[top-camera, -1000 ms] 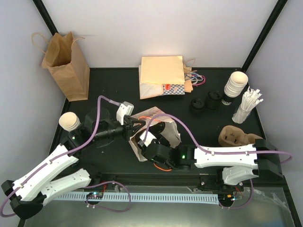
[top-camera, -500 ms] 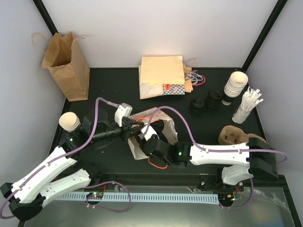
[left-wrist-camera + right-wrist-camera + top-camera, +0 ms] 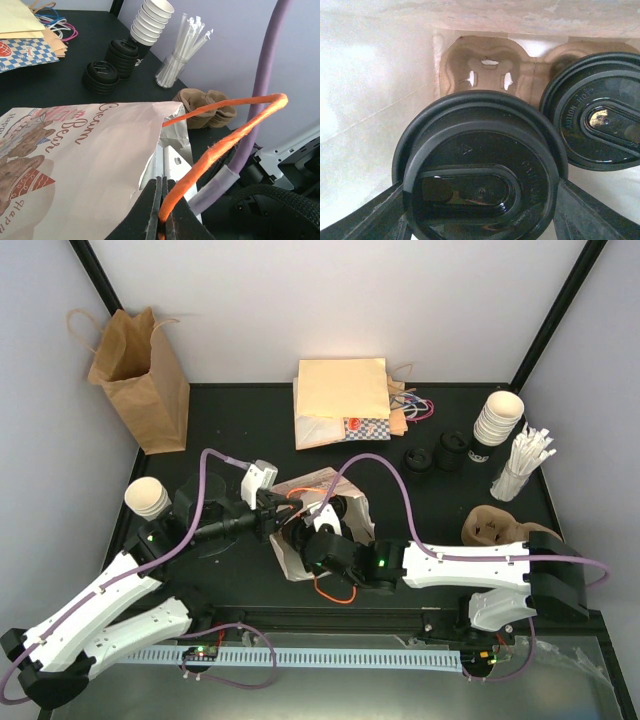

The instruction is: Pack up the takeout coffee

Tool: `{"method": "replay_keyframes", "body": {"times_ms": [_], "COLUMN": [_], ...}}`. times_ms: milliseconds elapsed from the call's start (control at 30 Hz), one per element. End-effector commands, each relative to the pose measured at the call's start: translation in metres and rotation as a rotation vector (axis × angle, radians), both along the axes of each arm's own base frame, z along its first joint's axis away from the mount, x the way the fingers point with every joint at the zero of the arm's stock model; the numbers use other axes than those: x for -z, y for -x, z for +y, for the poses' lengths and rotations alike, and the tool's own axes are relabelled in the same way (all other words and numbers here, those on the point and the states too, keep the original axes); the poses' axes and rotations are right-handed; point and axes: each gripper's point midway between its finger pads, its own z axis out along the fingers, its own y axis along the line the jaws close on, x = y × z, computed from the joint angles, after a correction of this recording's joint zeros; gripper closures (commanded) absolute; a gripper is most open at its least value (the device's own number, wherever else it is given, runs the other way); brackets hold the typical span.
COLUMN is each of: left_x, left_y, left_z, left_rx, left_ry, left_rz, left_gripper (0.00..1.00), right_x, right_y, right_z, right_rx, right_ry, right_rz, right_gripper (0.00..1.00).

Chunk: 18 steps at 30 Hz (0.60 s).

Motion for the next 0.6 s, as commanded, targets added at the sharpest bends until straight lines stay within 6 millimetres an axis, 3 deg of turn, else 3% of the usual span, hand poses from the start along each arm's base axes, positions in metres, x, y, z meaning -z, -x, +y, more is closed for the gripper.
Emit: {"method": "replay_keyframes", "body": {"times_ms": [0, 167, 367, 467, 567], "left_x": [-0.005, -0.008, -0.012, -0.015, -0.023], "left_y": [-0.002, -0.003, -0.006, -0.009, -0.01], "left_z": [0.0, 0.001, 0.008, 0.018, 0.027], "left_rx": [-0.01, -0.022, -0.06, -0.112, -0.139], "left_ry": [0.025, 0.037, 0.029, -0.006, -0.043], "left_rz": [0.002, 0.008, 0.01, 0.015, 0.016], "left_gripper": [0.98, 0.97, 0.86, 0.72, 0.42], "right_x": [-0.01, -0.012, -0.015, -0.017, -0.017], "right_y": [-0.002, -0.002, -0.003, 0.0, 0.002], "right_z": [0.011, 0.013, 0.018, 0.021, 0.022], "right_rx": [0.068, 0.09, 0.053, 0.003, -0.03], "right_ry": [-0.118, -0.161, -0.144, -0.135, -0.134], "right_rz": [0.059, 0.079, 0.045, 0.023, 0.009], "right_gripper": [0.69, 0.68, 0.68, 0.68, 0.68]}}
